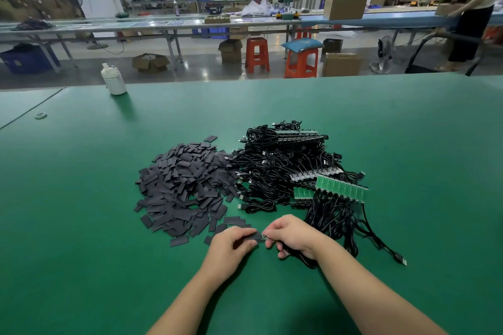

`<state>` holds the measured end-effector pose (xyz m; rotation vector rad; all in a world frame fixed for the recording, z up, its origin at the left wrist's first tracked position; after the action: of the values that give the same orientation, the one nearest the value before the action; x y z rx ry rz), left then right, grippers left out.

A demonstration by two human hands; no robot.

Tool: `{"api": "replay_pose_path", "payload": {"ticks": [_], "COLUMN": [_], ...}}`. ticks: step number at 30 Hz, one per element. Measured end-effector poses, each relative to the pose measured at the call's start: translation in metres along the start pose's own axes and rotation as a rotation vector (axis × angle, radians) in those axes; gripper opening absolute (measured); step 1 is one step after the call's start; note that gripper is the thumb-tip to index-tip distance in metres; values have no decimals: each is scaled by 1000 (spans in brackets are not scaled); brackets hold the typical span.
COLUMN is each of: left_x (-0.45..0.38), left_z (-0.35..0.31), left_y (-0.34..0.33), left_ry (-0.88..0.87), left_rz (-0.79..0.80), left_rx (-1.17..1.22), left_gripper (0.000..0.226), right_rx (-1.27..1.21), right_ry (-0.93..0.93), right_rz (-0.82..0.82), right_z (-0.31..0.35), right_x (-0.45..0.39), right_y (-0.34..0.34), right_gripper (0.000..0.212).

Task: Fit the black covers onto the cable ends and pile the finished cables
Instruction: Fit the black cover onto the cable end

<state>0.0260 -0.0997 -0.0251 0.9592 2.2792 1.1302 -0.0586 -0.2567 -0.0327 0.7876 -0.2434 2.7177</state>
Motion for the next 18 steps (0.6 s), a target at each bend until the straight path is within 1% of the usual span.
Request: {"api": "replay_pose_path", "payload": {"ticks": [6,10,18], "left_x": [1,3,4], "left_z": [9,8,7], "left_y": [9,6,5], "left_ry": [42,32,47], "left_rz": [-103,-85,-80], "left_rx": [53,80,87], "left_gripper": [21,20,22], "right_rx": [-27,-49,-38], "right_ry": [51,43,32], "right_rz": [-62,-29,-17], "right_z": [4,2,-1], "right_x": [-3,-3,-2], "right_y": [8,7,5], "right_gripper": [16,16,17]}}
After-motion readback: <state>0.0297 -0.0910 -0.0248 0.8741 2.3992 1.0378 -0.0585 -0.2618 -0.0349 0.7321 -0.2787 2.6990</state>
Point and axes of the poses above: each hand's wrist, its own x-axis away from the middle knuckle, its own y-axis out of the back of the hand, z = x × y, the point moved 5 cm from there along -x, towards the middle knuckle, and after that the axes turned 15 degrees about -x, right-handed, at the moved point
